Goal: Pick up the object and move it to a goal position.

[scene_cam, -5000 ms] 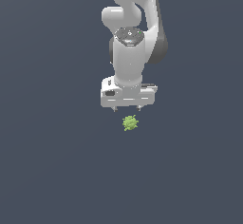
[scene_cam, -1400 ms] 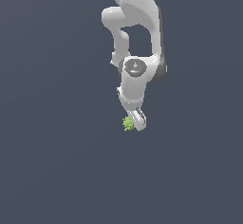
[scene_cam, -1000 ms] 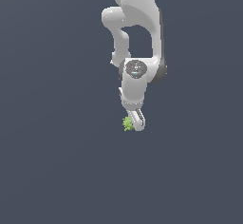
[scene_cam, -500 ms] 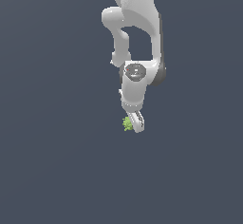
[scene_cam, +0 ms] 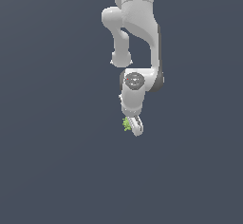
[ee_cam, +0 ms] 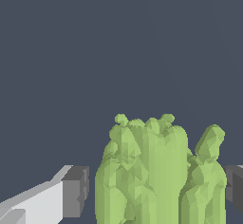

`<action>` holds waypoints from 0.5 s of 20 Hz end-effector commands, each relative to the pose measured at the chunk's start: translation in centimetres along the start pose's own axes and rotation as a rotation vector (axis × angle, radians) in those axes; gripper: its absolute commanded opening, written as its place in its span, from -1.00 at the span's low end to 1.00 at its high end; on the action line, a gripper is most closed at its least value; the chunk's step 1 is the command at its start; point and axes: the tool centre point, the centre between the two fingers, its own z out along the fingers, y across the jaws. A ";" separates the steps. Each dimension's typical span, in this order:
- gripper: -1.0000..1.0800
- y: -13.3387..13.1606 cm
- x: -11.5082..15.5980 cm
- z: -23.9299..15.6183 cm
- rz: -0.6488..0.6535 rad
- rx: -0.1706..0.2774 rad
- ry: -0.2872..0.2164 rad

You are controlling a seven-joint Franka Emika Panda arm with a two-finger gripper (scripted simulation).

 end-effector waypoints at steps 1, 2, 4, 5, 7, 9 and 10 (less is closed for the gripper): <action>-1.00 -0.1 0.0 0.1 0.000 0.002 0.000; -1.00 -0.1 0.0 0.1 0.000 0.002 0.000; -1.00 -0.1 0.0 0.1 0.000 0.002 0.000; -1.00 -0.1 0.0 0.1 0.000 0.002 0.000; -1.00 -0.1 0.0 0.1 0.000 0.002 0.000; -1.00 -0.1 0.0 0.1 0.000 0.002 0.000; -1.00 -0.1 0.0 0.1 0.000 0.002 0.000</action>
